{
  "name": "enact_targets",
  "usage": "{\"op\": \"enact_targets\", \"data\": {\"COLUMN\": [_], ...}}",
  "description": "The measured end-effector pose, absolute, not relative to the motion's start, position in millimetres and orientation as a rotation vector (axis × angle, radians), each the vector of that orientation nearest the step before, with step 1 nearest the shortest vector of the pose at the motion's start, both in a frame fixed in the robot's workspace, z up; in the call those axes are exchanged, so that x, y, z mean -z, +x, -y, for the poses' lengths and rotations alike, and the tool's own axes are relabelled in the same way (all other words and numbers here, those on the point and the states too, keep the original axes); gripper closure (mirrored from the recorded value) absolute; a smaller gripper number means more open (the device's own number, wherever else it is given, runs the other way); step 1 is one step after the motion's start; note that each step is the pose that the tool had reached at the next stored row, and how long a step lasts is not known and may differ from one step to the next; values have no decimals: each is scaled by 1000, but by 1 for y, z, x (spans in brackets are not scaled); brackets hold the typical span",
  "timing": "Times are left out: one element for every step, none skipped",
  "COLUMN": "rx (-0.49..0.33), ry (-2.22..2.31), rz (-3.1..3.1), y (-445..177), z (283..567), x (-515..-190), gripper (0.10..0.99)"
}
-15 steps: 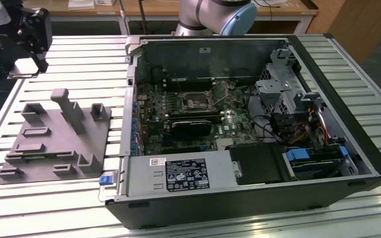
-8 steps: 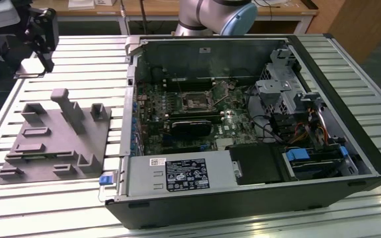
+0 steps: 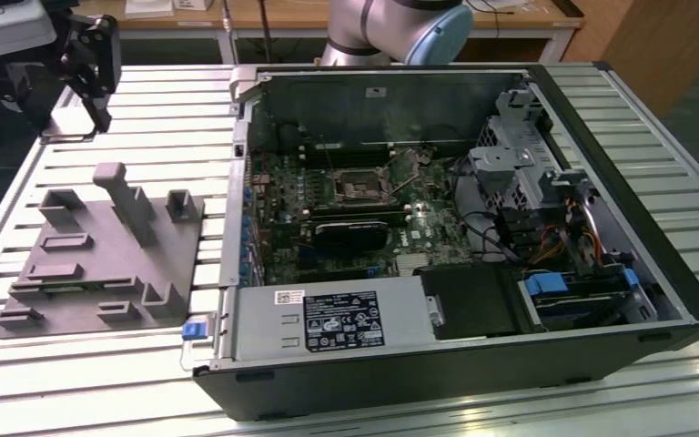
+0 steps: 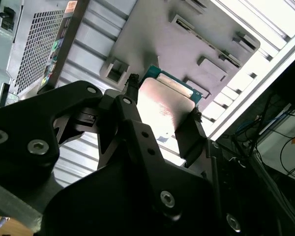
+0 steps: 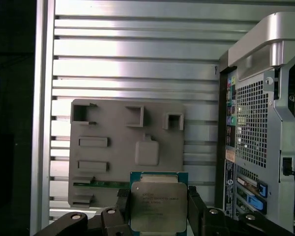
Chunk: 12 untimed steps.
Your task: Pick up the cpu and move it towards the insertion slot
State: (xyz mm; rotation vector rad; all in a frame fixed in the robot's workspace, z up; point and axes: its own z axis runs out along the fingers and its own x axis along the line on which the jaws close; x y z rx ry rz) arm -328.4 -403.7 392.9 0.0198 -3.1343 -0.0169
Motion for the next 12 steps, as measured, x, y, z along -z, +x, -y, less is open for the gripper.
{"op": "enact_targets", "data": {"rx": [17,17,17,17,17,17,17,17,17,17,17,17], "ry": [20,20,20,20,20,20,20,20,20,20,20,20], "rz": [3134,3134,3134,3134,3134,3134,3134,3134,3134,3134,3134,3134], "y": [-327,-326,-324,-323,-322,-320,-319,-317,-316,-315,-313,-312], "z": [404,404,404,404,404,404,404,404,404,404,404,404], "x": [-393,-393,-393,-393,-393,-393,-393,-393,-393,-393,-393,-393], "gripper": [541,541,541,541,541,541,541,541,541,541,541,541]}}
